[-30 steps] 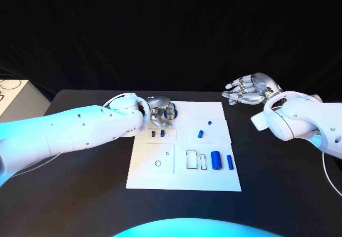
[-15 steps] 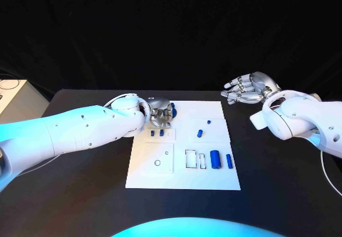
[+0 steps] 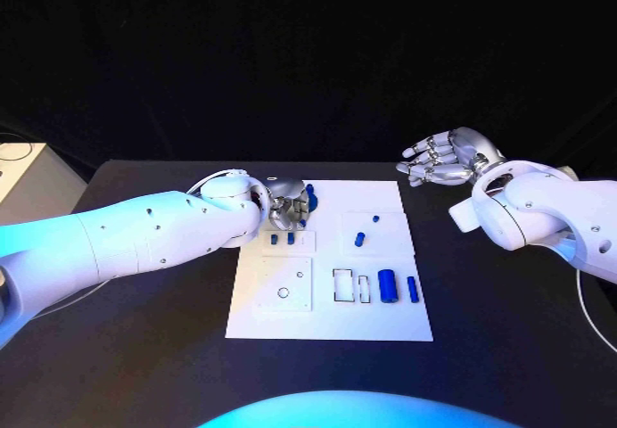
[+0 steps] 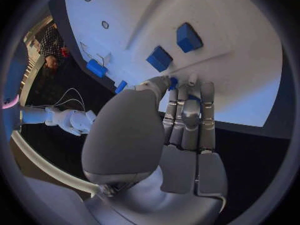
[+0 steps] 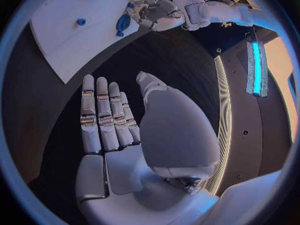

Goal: Assemble the parts on the task board

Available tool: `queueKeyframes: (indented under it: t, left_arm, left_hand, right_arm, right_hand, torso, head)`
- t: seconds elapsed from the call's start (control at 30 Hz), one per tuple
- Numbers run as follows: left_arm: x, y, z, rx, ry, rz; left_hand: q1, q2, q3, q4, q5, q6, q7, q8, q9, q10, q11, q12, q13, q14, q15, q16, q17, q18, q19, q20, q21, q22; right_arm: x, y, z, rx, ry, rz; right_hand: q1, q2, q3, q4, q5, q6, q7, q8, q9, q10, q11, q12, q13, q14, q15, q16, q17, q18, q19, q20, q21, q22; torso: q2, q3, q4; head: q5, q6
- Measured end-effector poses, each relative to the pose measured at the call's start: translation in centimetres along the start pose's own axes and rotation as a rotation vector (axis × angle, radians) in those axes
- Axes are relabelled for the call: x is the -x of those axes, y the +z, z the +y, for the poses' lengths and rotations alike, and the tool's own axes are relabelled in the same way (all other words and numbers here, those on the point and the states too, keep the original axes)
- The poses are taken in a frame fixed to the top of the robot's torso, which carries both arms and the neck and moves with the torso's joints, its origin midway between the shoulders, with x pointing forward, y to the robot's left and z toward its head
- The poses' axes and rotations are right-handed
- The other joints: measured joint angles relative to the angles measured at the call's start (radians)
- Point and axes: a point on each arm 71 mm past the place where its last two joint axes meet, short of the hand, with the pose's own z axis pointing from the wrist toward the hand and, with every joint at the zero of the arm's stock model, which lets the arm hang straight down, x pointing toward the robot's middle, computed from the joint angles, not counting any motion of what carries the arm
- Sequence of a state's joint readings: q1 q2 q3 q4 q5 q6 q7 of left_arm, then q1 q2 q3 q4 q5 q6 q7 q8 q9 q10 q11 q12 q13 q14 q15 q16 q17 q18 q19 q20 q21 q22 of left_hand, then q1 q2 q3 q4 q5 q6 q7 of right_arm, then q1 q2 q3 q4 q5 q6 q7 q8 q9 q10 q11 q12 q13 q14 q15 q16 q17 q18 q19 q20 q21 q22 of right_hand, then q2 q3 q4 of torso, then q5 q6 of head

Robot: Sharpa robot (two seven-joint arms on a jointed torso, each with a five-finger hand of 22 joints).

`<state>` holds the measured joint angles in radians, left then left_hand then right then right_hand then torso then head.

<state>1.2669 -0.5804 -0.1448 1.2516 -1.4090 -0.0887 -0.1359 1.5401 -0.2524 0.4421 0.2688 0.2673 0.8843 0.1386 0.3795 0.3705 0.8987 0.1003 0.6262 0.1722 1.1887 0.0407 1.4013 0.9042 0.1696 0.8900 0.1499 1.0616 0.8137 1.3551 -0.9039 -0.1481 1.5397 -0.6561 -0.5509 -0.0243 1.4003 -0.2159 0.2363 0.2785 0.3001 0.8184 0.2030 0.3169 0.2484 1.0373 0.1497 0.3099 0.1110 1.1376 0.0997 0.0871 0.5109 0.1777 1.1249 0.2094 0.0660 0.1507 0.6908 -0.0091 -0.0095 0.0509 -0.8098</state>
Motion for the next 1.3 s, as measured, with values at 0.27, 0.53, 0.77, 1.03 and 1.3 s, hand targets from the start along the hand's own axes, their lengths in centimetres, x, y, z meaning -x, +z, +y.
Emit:
queueKeyframes:
  t: [0.27, 0.53, 0.77, 1.03, 1.3]
  left_arm:
    - [-0.08, 0.10, -0.15, -0.004, -0.001, 0.006]
    - [-0.14, 0.27, -0.18, -0.003, -0.004, 0.007]
    - [-0.11, 0.39, -0.13, -0.001, -0.007, 0.005]
    - [-0.10, 0.40, -0.12, -0.001, -0.010, -0.002]
    - [-0.17, 0.16, 0.25, -0.002, -0.023, -0.036]
  left_hand:
    - [0.000, 0.000, 0.015, -0.007, 0.000, 0.008, 0.001, -0.005, -0.002, 0.018, -0.007, -0.014, -0.006, 0.003, -0.003, 0.007, 0.003, 0.000, 0.004, -0.004, 0.007, 0.014]
    - [0.000, 0.000, 0.026, -0.009, 0.000, 0.011, -0.003, -0.014, -0.005, 0.021, -0.004, -0.036, -0.012, 0.007, -0.007, 0.011, 0.000, 0.000, 0.005, -0.005, 0.016, 0.021]
    - [0.000, 0.000, 0.037, -0.012, 0.000, 0.015, 0.001, -0.022, -0.007, 0.028, 0.000, -0.067, -0.016, 0.007, -0.007, 0.011, -0.014, 0.000, 0.005, -0.005, 0.021, 0.026]
    - [0.021, 0.013, 0.090, -0.068, 0.000, 0.079, 0.002, -0.015, 0.003, 0.124, -0.020, -0.105, -0.041, 0.077, -0.022, 0.046, 0.061, 0.000, 0.069, -0.021, 0.094, 0.107]
    - [0.024, 0.016, 0.135, -0.122, -0.006, 0.092, -0.005, -0.028, 0.017, 0.160, -0.026, -0.138, -0.034, 0.112, -0.030, 0.053, 0.099, 0.000, 0.095, -0.034, 0.141, 0.160]
  right_arm:
    - [0.00, -0.03, 0.00, 0.000, 0.000, 0.001]
    - [0.03, -0.08, 0.00, 0.000, 0.001, 0.001]
    - [0.02, -0.11, 0.01, 0.000, 0.001, 0.002]
    - [0.01, -0.15, 0.02, 0.000, 0.001, 0.003]
    - [0.01, -0.15, 0.02, 0.001, 0.001, 0.004]
  right_hand:
    - [0.000, 0.000, 0.000, 0.000, 0.000, 0.000, 0.000, 0.000, 0.000, 0.000, 0.000, 0.000, -0.001, 0.000, 0.000, 0.000, -0.001, 0.000, 0.000, 0.000, 0.000, 0.000]
    - [0.000, 0.000, 0.000, 0.000, 0.000, 0.000, 0.000, 0.000, 0.000, 0.000, 0.000, 0.000, -0.001, 0.000, 0.000, 0.000, -0.001, 0.000, 0.000, 0.000, 0.000, -0.001]
    - [0.000, 0.000, 0.000, 0.000, 0.000, 0.000, 0.000, 0.000, 0.000, 0.000, 0.000, 0.000, -0.001, 0.000, 0.000, 0.000, -0.001, 0.000, 0.000, 0.000, 0.000, -0.001]
    - [0.000, 0.000, 0.000, 0.000, 0.000, 0.000, 0.000, 0.000, -0.001, 0.000, 0.000, 0.000, -0.001, 0.000, 0.000, 0.000, -0.001, 0.000, 0.000, 0.000, 0.000, -0.001]
    - [0.000, 0.000, 0.000, 0.000, 0.000, 0.000, 0.000, 0.000, -0.001, 0.000, 0.000, 0.000, -0.001, 0.000, 0.000, 0.000, -0.001, 0.000, 0.000, 0.000, 0.000, -0.001]
  torso:
    - [0.000, 0.0004, 0.0000]
    - [0.000, 0.0004, 0.0000]
    - [0.000, 0.0001, -0.0002]
    - [-0.001, -0.0002, 0.0000]
    - [-0.002, -0.0004, 0.0012]
  head:
    - [-0.002, -0.003]
    - [-0.004, -0.004]
    - [-0.006, -0.005]
    - [-0.008, -0.007]
    - [-0.008, -0.004]
